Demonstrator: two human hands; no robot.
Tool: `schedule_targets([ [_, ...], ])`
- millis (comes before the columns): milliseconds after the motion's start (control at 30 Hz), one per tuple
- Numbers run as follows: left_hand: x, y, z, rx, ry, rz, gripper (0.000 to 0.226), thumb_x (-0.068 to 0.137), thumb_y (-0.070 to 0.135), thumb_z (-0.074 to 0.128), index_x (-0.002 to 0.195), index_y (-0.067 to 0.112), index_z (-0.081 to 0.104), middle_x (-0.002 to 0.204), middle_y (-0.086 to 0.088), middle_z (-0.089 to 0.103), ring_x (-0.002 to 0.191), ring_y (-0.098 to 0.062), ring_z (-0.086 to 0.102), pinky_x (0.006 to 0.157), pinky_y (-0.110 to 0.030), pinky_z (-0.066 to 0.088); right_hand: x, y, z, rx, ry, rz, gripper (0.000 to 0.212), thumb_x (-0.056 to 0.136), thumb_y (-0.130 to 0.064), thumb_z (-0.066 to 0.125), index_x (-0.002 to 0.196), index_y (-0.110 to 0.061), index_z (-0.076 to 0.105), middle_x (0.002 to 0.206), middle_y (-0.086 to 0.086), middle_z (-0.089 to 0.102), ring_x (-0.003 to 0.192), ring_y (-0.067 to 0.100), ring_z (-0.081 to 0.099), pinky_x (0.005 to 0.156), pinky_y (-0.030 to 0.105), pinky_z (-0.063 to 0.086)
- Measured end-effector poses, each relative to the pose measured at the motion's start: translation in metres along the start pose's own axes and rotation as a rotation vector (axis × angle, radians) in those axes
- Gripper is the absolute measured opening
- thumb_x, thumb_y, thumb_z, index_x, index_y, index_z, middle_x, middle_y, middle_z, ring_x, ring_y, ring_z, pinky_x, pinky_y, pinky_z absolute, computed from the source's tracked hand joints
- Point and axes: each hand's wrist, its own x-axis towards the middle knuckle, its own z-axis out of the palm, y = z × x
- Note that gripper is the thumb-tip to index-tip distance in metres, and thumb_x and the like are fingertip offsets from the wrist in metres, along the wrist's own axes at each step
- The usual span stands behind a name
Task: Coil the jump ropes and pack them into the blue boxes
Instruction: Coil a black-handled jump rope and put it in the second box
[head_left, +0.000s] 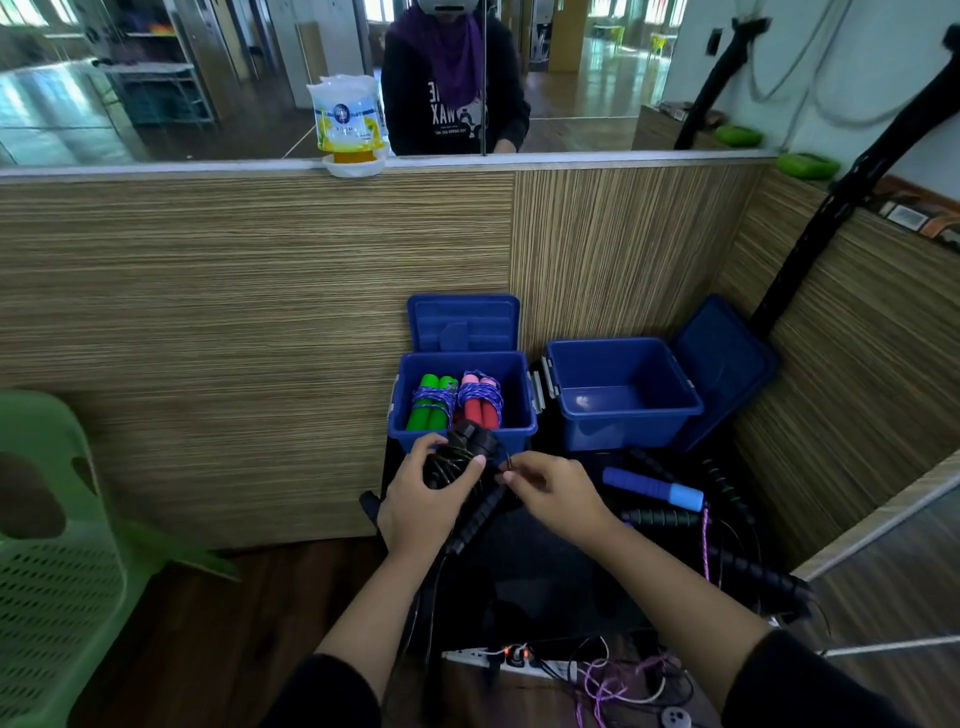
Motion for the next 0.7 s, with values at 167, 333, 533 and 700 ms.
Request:
schedule_targets([
  [167, -0.008, -0.003, 0.007, 0.108, 0.065, 0.191, 0.047, 0.071, 0.066, 0.067, 0.108, 0.040, 0.055, 0.105, 0.019, 0.063, 0.095, -0.006, 0.063, 0.068, -0.028, 0.050, 0.004, 0.000, 0.003, 0.235, 0.077, 0.096, 0.016, 0.090, -0.008, 0.058, 0.094, -0.011, 0.073, 0.085, 0.001, 0.073, 0.086, 0.011, 0.069, 0.087, 0.032, 0.054],
  [333, -0.014, -0.006, 0.008, 0.165, 0.057, 0.253, 0.055, 0.068, 0.072, 0.057, 0.112, 0.039, 0.055, 0.106, 0.021, 0.061, 0.092, -0.004, 0.064, 0.064, -0.024, 0.049, -0.001, 0.003, 0.005, 0.421, 0.135, 0.130, 0.017, 0.087, 0.001, 0.061, 0.095, -0.007, 0.074, 0.091, 0.012, 0.068, 0.087, 0.025, 0.069, 0.086, 0.039, 0.057],
  [533, -0.017, -0.007, 0.005, 0.109, 0.030, 0.282, 0.052, 0.067, 0.070, 0.056, 0.108, 0.039, 0.056, 0.104, 0.021, 0.062, 0.096, -0.002, 0.063, 0.070, -0.030, 0.054, -0.003, 0.002, 0.006, 0.512, 0.169, 0.161, 0.021, 0.074, -0.008, 0.078, 0.080, -0.027, 0.077, 0.096, 0.009, 0.064, 0.092, 0.028, 0.066, 0.088, 0.045, 0.054],
  [700, -0.019, -0.009, 0.003, 0.045, 0.003, 0.328, 0.050, 0.069, 0.065, 0.060, 0.109, 0.036, 0.057, 0.103, 0.020, 0.063, 0.095, 0.000, 0.062, 0.073, -0.031, 0.055, -0.003, -0.001, 0.006, 0.705, 0.141, 0.233, 0.018, 0.072, -0.011, 0.079, 0.089, -0.013, 0.074, 0.109, 0.013, 0.057, 0.100, 0.029, 0.063, 0.092, 0.046, 0.053],
])
